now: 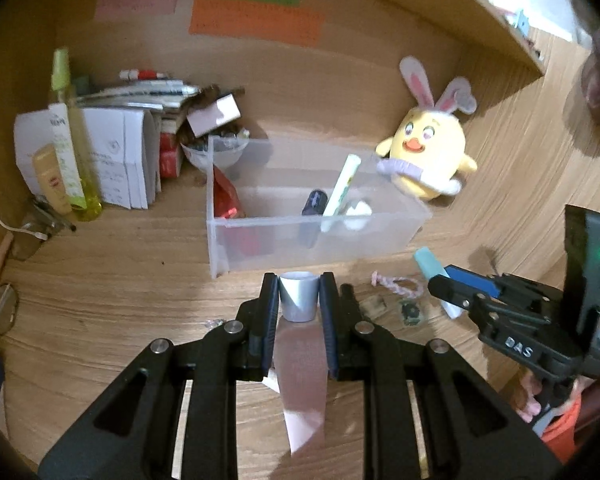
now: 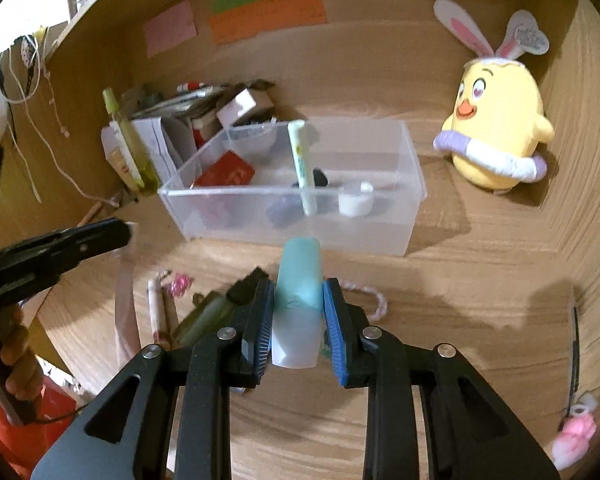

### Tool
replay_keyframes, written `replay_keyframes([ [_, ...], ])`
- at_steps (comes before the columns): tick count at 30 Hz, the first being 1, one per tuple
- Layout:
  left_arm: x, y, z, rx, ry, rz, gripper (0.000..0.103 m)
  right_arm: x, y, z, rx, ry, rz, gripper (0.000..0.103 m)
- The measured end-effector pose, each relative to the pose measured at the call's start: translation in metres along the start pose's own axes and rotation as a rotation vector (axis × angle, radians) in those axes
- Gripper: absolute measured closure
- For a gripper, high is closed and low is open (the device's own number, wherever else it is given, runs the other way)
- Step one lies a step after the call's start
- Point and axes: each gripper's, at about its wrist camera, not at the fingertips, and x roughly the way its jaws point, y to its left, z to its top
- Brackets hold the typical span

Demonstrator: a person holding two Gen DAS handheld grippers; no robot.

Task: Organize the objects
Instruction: 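Carry the pink tube with the left tool while the right tool carries the blue bottle toward the box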

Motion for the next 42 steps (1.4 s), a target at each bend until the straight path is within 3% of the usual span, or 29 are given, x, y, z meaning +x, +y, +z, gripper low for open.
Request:
replay_keyframes([
  [15, -0.033, -0.009, 0.024, -0.01, -0.132, -0.017, 0.083, -0.005, -0.018, 0.035, 0.026, -0.093, -0.033, 0.08],
  [31, -0.027, 0.002, 0.089, -0.04, -0.232, 0.049, 0.083, 0.013, -0.035, 0.07, 0.023, -0.12, -0.06, 0.08],
  [42, -0.004, 0.014, 0.119, -0.069, -0.232, 0.081, 0.083, 0.023, -0.038, 0.097, -0.007, -0.141, -0.089, 0.08],
])
